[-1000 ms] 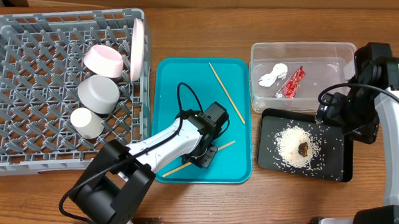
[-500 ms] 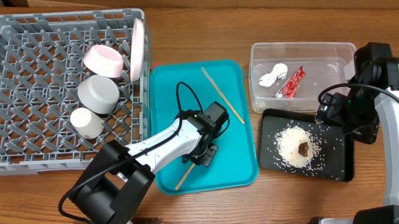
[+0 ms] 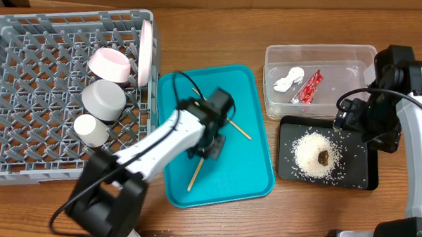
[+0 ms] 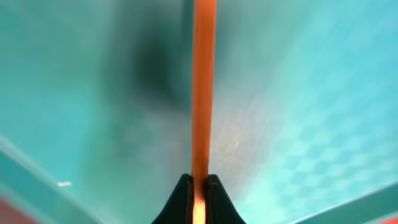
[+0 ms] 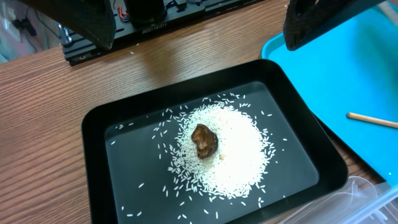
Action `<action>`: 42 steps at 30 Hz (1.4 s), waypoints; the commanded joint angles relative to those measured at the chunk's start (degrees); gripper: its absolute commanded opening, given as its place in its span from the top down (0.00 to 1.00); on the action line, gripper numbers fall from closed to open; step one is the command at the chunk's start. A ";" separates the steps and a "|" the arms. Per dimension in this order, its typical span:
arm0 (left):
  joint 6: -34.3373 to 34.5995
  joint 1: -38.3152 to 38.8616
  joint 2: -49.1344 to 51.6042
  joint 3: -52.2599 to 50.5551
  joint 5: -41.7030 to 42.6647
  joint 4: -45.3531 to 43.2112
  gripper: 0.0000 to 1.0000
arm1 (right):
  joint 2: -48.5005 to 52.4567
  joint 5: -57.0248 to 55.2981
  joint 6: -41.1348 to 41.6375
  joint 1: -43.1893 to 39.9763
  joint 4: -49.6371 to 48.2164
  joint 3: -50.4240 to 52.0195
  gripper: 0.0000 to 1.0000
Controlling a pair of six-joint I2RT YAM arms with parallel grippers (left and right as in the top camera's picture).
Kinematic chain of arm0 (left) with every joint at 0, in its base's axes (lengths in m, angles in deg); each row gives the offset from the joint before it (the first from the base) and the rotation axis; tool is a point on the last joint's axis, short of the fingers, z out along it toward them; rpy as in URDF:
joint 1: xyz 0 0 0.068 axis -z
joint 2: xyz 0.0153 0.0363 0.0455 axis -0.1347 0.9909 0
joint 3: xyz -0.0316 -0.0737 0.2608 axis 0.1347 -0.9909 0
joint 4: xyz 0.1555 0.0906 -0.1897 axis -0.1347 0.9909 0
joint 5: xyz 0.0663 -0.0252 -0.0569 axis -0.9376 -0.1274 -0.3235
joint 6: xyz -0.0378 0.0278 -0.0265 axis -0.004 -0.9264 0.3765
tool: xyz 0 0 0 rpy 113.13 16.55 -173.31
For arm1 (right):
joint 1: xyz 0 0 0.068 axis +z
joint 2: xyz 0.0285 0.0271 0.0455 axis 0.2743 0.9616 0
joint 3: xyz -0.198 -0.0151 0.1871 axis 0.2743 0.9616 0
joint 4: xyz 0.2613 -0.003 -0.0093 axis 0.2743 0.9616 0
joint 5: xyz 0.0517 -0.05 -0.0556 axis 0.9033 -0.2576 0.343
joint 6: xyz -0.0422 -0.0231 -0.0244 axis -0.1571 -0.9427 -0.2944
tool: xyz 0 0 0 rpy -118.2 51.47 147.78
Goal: Sort waste into correct bins and load items into the dishwasher
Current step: 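Carry one chopstick to the rack and drop it in with left gripper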
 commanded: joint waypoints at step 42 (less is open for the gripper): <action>-7.74 -32.57 -6.54 6.80 -1.27 6.47 0.90 | -1.11 0.48 0.20 -0.13 0.11 -1.25 0.12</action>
